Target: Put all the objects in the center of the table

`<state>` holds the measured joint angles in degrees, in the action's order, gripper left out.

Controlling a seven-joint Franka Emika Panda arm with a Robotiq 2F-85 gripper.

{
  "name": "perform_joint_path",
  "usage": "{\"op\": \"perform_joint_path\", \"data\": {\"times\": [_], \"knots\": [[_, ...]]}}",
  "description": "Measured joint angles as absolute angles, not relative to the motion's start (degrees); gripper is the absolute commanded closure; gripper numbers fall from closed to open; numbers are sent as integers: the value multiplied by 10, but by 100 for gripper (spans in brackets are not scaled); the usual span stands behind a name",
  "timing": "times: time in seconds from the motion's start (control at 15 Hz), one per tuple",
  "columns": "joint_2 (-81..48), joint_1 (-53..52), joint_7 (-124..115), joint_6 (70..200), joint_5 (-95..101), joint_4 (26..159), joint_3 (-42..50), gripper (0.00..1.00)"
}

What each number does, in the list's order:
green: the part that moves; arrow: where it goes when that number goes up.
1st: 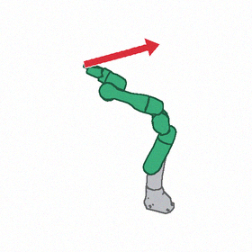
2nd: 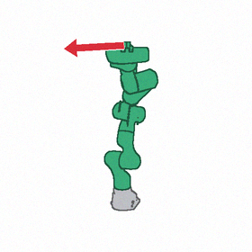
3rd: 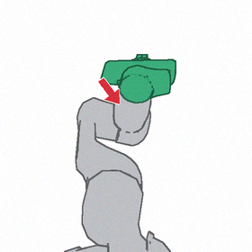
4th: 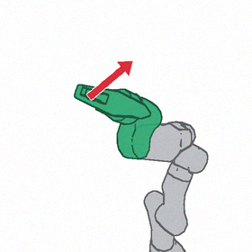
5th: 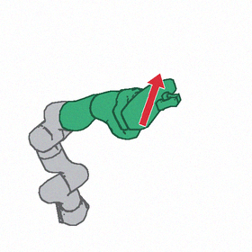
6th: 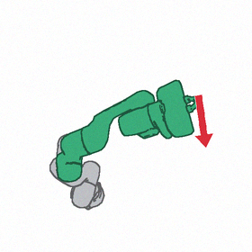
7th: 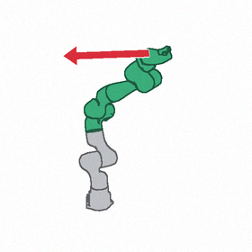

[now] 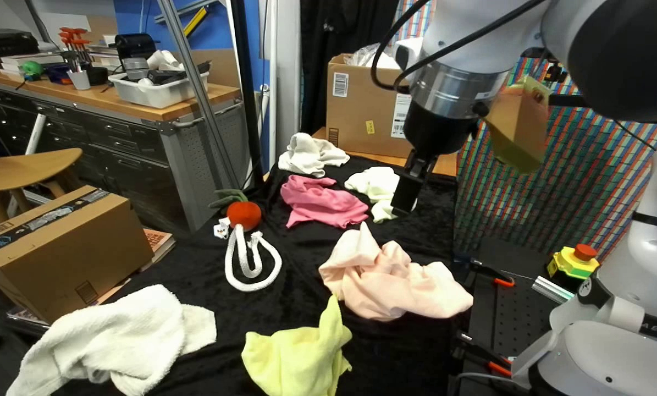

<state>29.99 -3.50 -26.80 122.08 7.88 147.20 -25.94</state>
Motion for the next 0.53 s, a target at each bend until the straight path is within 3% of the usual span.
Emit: {"op": "perform_joint_path", "data": {"times": [0.53], "knots": [[79,-34,-394,1237,171,1316,-259,0]]}}
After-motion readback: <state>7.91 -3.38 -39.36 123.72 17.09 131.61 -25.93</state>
